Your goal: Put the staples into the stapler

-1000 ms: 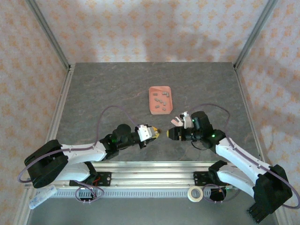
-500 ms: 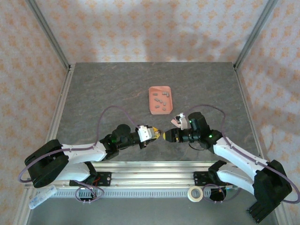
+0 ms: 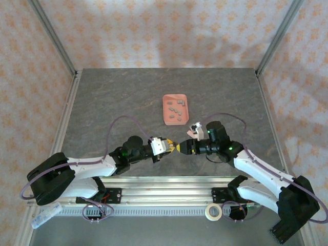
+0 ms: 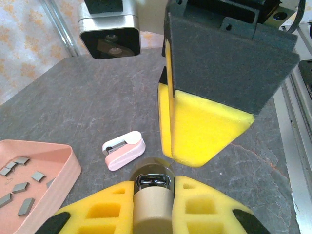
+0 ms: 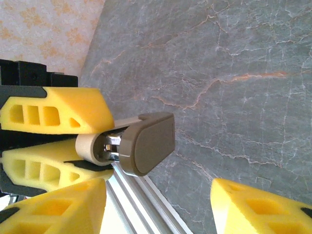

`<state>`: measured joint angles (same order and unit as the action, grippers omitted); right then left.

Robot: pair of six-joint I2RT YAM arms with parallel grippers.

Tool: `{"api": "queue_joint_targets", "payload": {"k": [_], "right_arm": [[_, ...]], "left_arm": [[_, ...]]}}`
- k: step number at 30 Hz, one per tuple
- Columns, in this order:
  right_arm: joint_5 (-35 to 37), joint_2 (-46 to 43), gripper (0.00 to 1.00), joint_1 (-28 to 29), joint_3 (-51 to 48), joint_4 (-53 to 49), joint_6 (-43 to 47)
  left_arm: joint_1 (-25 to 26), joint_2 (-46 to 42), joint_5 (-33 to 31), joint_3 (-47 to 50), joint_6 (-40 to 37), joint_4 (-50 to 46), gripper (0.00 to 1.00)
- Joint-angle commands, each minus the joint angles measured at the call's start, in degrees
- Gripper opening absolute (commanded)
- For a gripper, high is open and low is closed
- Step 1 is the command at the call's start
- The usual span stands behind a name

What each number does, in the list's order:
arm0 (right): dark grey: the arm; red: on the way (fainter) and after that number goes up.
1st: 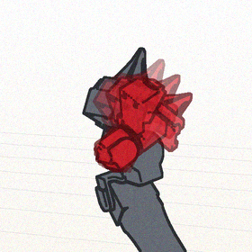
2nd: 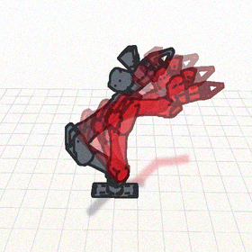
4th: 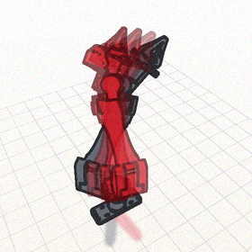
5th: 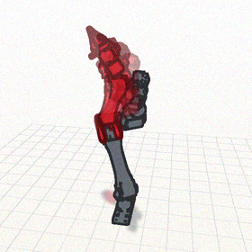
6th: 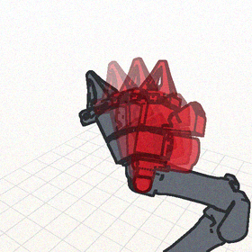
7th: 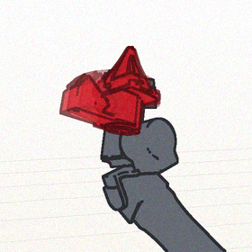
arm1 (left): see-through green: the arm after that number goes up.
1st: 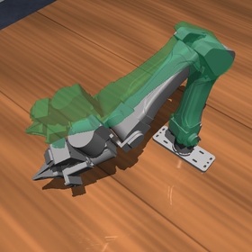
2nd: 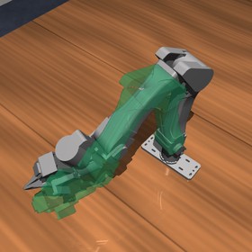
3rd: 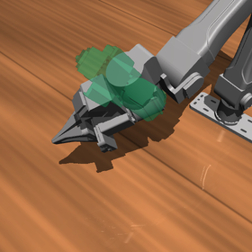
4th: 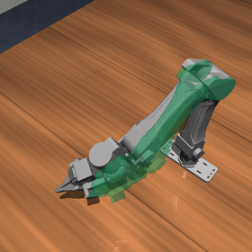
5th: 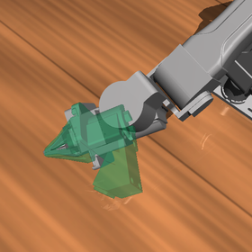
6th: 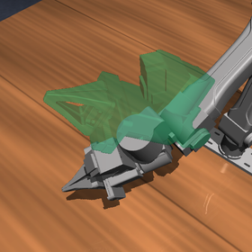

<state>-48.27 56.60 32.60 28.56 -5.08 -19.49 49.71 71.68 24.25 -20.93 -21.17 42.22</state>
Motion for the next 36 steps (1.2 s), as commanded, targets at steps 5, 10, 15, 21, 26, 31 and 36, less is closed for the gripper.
{"api": "queue_joint_targets", "payload": {"k": [5, 10, 15, 21, 26, 31, 36], "right_arm": [[-0.16, 3.79, 0.58, 0.27, 3.71, 2.06, -0.04], [7.16, 4.78, 0.55, 0.29, 2.9, 0.17, -0.97], [10.6, 6.99, 0.55, 0.3, -0.33, 2.72, -3.8], [12.58, 7.19, 0.55, 0.27, -1.83, 4.99, -4.24], [13.91, 7.66, 0.56, 0.29, -2.19, 5.03, -3.89], [13.6, 10.31, 0.56, 0.28, -3.04, 8.51, -4.96], [12.25, 12.55, 0.57, 0.27, -3.87, 11.6, -5.46]], "left_arm": [[-0.4, -0.66, 1.13, 0.05, -1.25, 1.21, 0.11], [-0.41, -1.74, 1.33, 0.41, -1.18, 1.37, 0.11], [-0.35, -2.86, 1.93, 0.53, -0.84, 1.34, 0.11], [-0.41, -3.58, 1.53, 1.39, 0.65, 3.98, 0.11], [-0.38, -5.0, 1.02, 1.5, 1.37, 4.17, 0.11], [-0.34, -5.84, 0.97, 1.5, 2.29, 5.13, 0.11], [-0.35, -5.94, 1.18, 1.68, 3.66, 6.68, 0.11]]}}
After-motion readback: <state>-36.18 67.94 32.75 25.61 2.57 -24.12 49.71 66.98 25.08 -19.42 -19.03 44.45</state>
